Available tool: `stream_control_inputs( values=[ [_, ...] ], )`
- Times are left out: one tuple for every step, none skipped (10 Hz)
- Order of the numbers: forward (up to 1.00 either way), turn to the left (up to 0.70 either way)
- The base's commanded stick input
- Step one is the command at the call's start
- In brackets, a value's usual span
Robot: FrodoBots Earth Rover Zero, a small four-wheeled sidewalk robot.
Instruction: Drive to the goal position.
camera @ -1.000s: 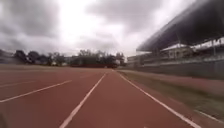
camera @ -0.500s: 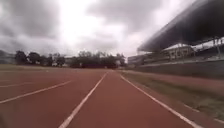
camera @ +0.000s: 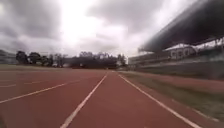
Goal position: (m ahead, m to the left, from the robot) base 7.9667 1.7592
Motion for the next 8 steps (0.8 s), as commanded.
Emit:
stream_control_inputs(
  values=[
    [0.7, 0.0],
    [0.7, 0.0],
    [0.7, 0.0],
    [0.7, 0.0],
    [0.7, 0.0],
    [0.7, 0.0],
    [0.7, 0.0],
    [0.7, 0.0]
  ],
)
